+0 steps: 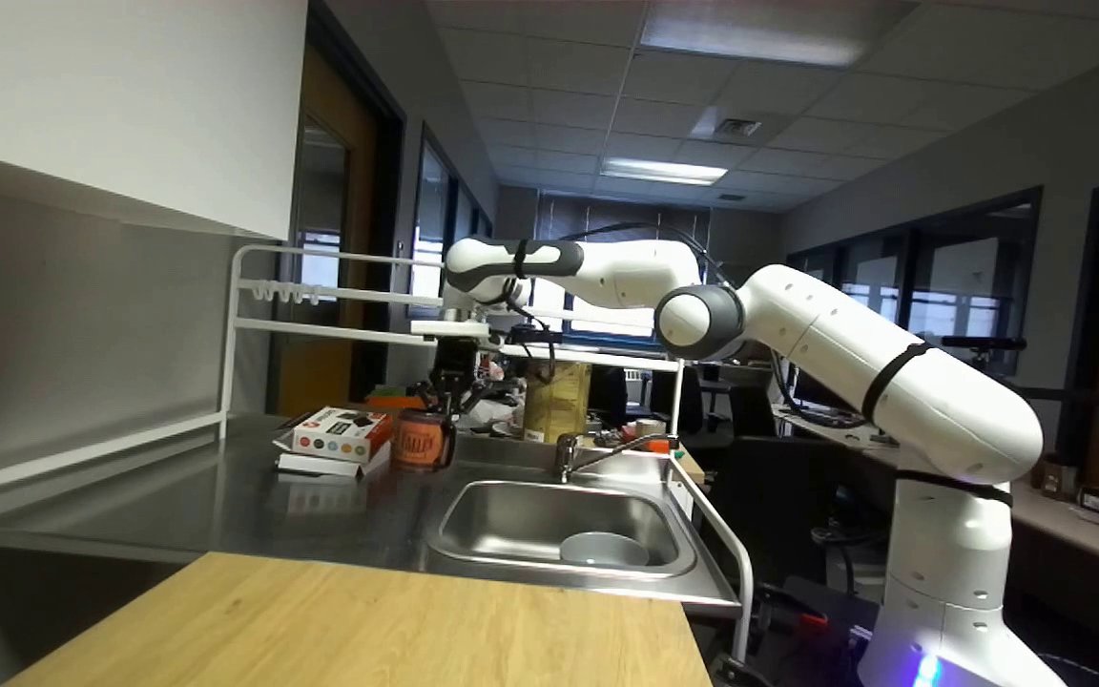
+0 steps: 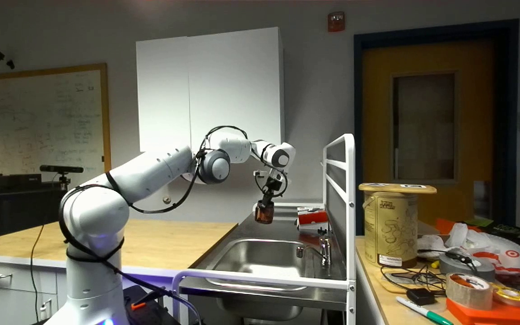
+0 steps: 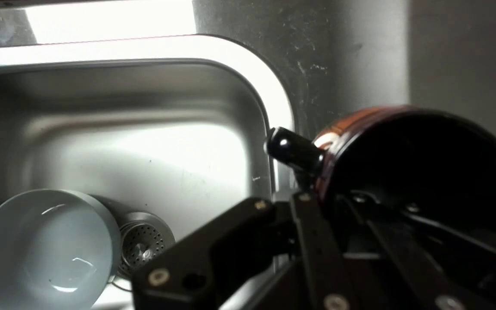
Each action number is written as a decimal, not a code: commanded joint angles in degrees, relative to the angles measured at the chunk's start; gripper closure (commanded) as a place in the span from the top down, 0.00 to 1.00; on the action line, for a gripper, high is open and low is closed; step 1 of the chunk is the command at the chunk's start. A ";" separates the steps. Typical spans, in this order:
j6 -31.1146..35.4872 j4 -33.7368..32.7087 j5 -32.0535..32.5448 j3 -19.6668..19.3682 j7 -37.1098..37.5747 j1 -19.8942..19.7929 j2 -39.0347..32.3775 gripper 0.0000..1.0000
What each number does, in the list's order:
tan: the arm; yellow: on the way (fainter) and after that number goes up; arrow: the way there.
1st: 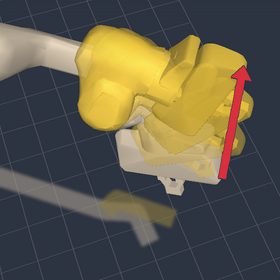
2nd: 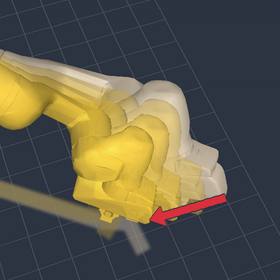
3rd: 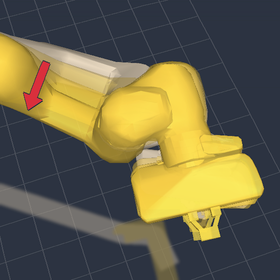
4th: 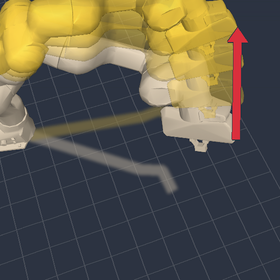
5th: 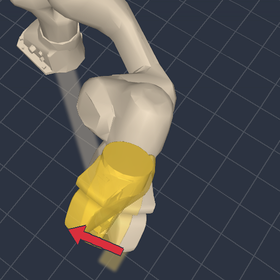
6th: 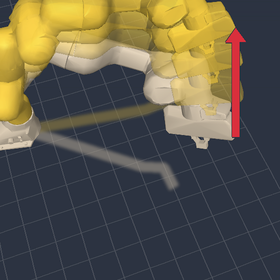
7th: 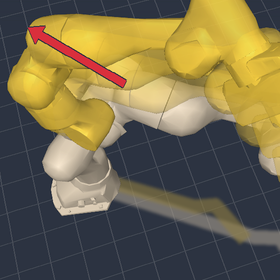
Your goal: Move the cup into the sink
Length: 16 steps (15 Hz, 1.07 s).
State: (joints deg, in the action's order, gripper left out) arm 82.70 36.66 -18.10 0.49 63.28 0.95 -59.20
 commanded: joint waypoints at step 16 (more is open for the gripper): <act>10.64 46.33 -0.37 -4.57 -0.10 -6.31 28.75 0.06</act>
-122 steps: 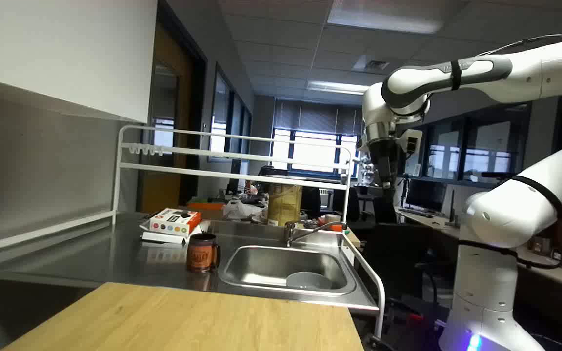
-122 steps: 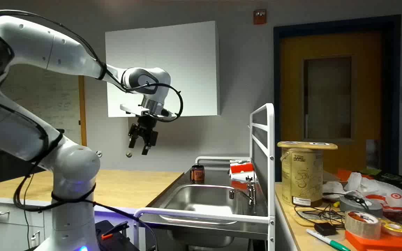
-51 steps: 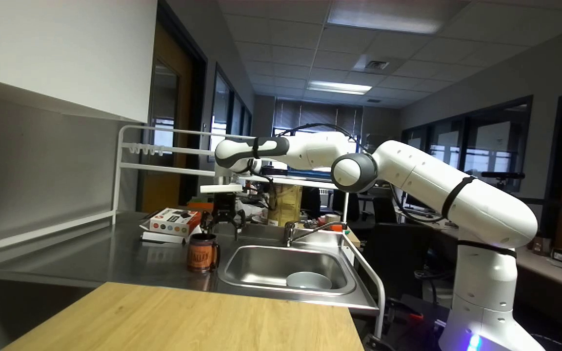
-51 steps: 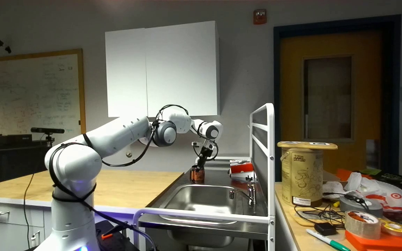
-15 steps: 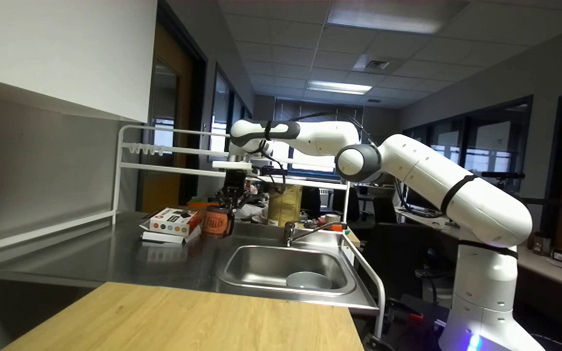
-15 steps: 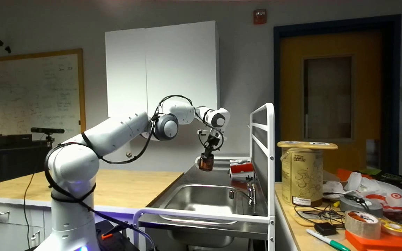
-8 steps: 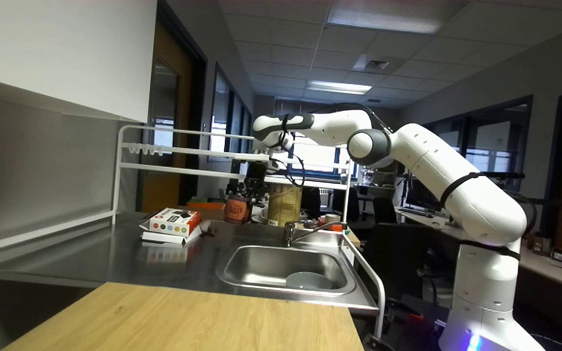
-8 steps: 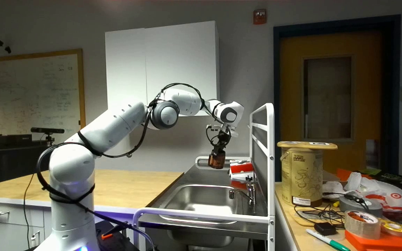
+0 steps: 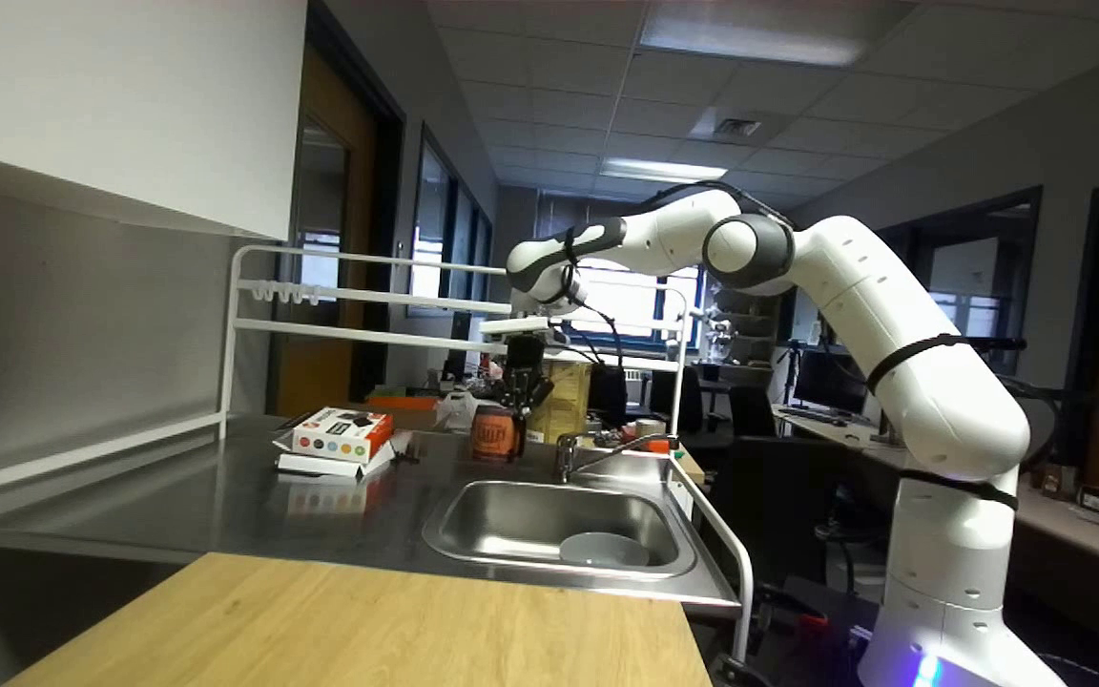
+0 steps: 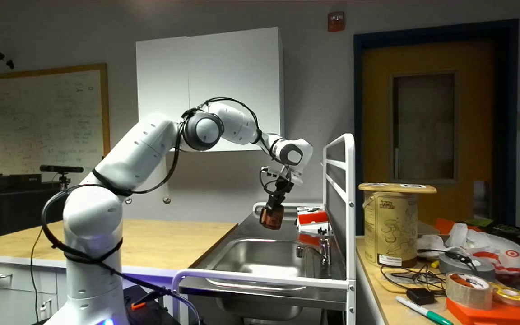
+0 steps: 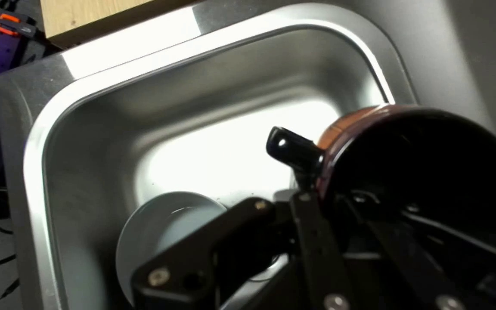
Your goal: Move the cup into the sink
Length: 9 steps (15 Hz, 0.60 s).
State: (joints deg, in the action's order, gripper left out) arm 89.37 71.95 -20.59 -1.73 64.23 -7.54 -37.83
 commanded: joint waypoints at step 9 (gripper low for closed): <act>32.07 40.31 4.92 -4.17 -5.93 4.80 14.46 0.06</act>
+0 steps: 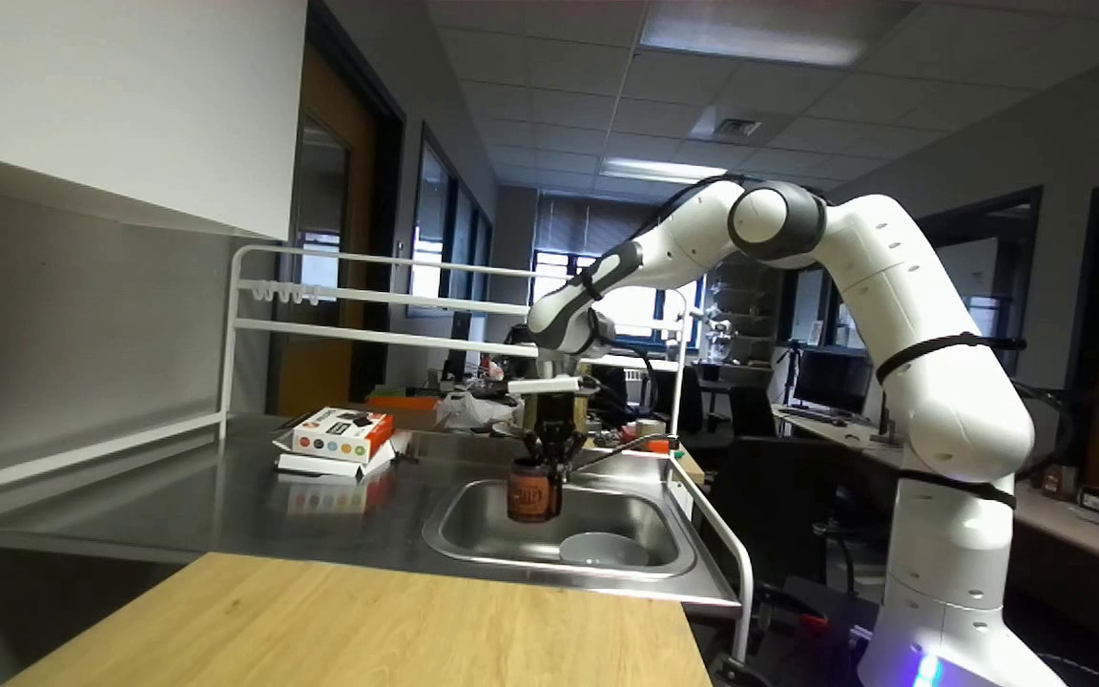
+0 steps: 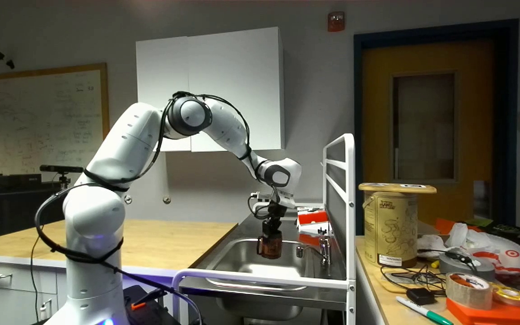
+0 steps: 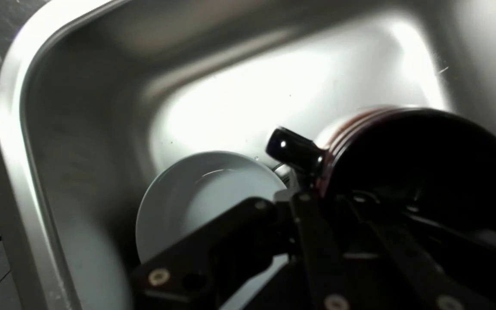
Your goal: Move the cup into the sink
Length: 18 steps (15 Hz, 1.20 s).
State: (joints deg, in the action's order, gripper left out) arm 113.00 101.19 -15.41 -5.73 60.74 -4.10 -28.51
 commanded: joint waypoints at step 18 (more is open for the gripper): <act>22.42 18.31 -4.48 5.89 -8.45 6.37 0.65 0.05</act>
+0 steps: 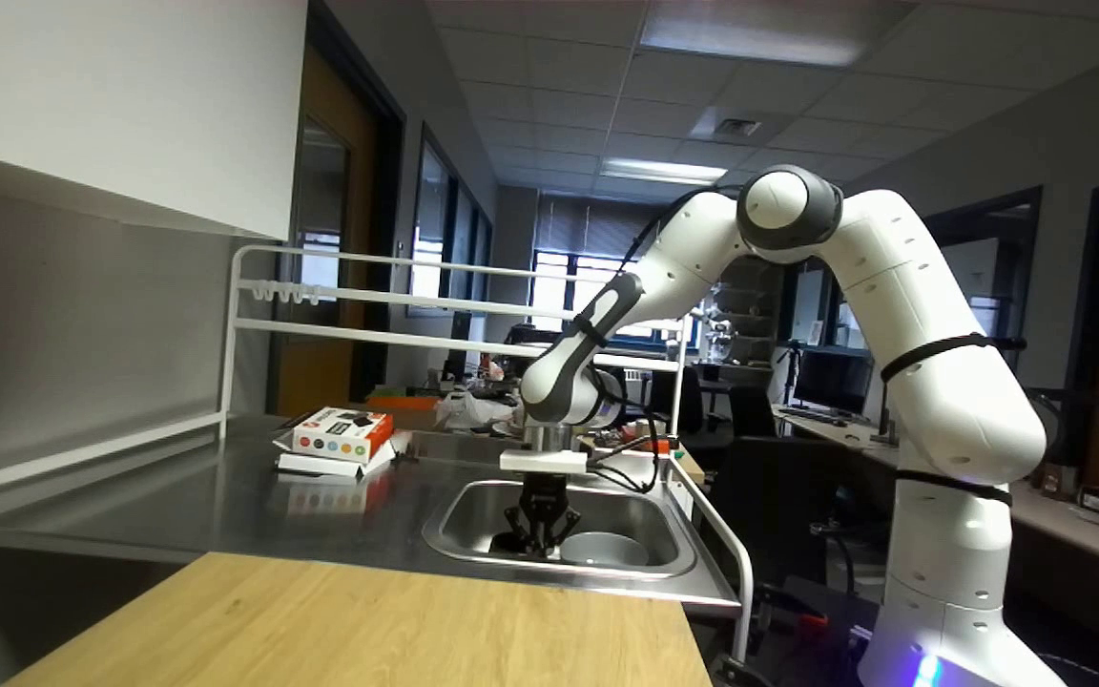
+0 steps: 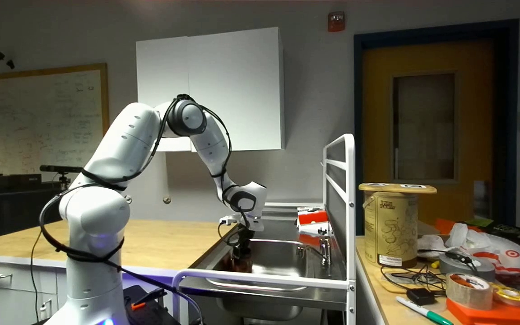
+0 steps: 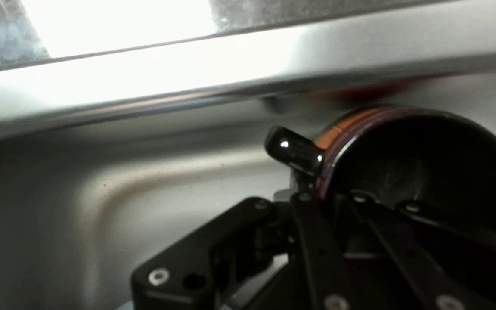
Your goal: Move the cup into the sink
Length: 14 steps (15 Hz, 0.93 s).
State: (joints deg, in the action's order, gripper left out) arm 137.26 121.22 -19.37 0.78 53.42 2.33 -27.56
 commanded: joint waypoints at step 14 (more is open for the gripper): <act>-12.71 -11.54 2.51 -3.64 1.86 1.11 -7.08 0.71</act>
State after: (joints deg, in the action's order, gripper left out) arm 127.54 112.32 -17.83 -2.24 53.90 2.73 -34.01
